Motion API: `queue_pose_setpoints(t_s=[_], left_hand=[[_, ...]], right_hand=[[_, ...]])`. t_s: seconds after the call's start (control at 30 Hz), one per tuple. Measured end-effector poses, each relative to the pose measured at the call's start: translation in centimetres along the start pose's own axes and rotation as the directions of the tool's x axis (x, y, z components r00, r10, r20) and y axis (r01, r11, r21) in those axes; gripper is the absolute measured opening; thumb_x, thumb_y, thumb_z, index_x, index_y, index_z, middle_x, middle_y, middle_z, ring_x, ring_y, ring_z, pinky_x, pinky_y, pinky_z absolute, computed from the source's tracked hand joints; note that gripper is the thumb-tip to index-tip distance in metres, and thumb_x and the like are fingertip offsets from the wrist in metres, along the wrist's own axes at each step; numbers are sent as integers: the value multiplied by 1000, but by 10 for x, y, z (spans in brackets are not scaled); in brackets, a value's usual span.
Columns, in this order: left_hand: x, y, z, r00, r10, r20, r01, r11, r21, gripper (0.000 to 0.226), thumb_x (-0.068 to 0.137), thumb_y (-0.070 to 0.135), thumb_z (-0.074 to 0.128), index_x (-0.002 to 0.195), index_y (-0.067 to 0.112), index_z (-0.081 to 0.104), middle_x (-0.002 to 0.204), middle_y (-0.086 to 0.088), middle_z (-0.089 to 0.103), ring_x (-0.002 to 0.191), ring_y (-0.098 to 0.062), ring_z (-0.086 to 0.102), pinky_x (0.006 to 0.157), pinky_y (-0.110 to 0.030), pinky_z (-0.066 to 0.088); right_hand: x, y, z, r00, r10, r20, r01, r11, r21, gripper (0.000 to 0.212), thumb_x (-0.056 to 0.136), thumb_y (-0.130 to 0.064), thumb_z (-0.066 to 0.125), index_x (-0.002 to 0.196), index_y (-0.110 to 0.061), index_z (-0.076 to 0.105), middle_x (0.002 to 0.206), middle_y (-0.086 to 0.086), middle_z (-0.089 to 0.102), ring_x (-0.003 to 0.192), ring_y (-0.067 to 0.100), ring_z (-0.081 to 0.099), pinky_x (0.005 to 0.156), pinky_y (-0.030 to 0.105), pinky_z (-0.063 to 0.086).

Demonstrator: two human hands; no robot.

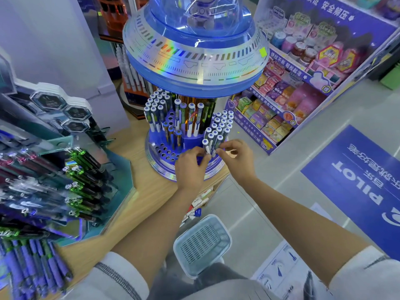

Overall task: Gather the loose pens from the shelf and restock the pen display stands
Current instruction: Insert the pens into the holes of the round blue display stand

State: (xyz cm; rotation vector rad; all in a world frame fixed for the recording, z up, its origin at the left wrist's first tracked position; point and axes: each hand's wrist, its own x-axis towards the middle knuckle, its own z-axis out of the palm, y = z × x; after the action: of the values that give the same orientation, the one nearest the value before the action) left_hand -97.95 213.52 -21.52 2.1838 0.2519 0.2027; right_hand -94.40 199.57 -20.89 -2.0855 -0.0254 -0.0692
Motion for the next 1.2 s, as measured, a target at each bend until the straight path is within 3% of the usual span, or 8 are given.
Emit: queue_pose_setpoints(t_s=[0.13,0.2,0.3,0.43,0.5,0.63,0.73,1.2], left_hand=[[3,-1,3,1000,-11,3,11,1000,10,15,88,31,66,95,18,68,88,4,72,84,-19,66,79,-44,52],[3,1,4,1000,-19,-5,19,1000,2,14,88,30,66,95,18,67,88,5,72,84,-19,66,80,-44,52],[3,2,5,999,-29,-35,28,999,-24,12,87,28,68,93,19,64,86,7,72,84,-18,67,83,-46,50],[0,-3,3,997,-28,-72,27,999,-26,11,87,29,66,90,19,61,82,8,70,81,-18,66,84,-47,50],[-3,-6,1,994,-28,-102,26,1000,-16,12,87,28,66,90,17,61,82,6,70,81,-20,65,83,-47,50],[-9,-9,-5,983,-1,-183,23,993,118,14,87,28,63,86,14,59,77,0,67,72,-24,62,74,-43,51],[-14,-11,-4,982,5,-191,39,974,224,16,89,31,58,89,15,58,77,-1,66,71,-22,60,65,-38,48],[-12,-9,-3,989,-2,-150,44,961,274,15,87,24,68,94,11,64,95,-3,66,97,-23,52,85,-33,41]], right_hand=[[6,6,-3,990,119,74,-128,983,133,27,93,-14,54,119,-21,52,130,-4,50,120,8,47,97,29,42],[9,5,-3,960,190,204,-237,942,237,29,95,-12,49,122,-23,43,124,-5,53,118,13,51,98,38,48],[13,7,-2,955,183,233,-246,927,281,29,86,-28,53,114,-27,44,123,-1,55,121,18,52,98,42,49],[11,13,-1,967,152,202,-195,958,212,33,92,-21,63,119,-14,45,122,2,54,114,17,53,77,9,47],[10,17,-2,968,132,213,-170,970,174,38,91,-18,67,120,-9,45,123,4,51,109,14,52,67,4,45],[6,23,-1,966,89,242,-132,977,170,51,82,-22,76,119,-22,42,130,3,44,107,14,53,67,16,52],[1,24,0,959,80,273,-137,970,199,65,79,-24,80,126,-28,34,126,-15,40,107,14,54,75,28,55],[1,26,-1,945,106,309,-162,974,159,69,81,-17,78,134,-22,34,137,-6,36,106,17,54,76,32,58]])
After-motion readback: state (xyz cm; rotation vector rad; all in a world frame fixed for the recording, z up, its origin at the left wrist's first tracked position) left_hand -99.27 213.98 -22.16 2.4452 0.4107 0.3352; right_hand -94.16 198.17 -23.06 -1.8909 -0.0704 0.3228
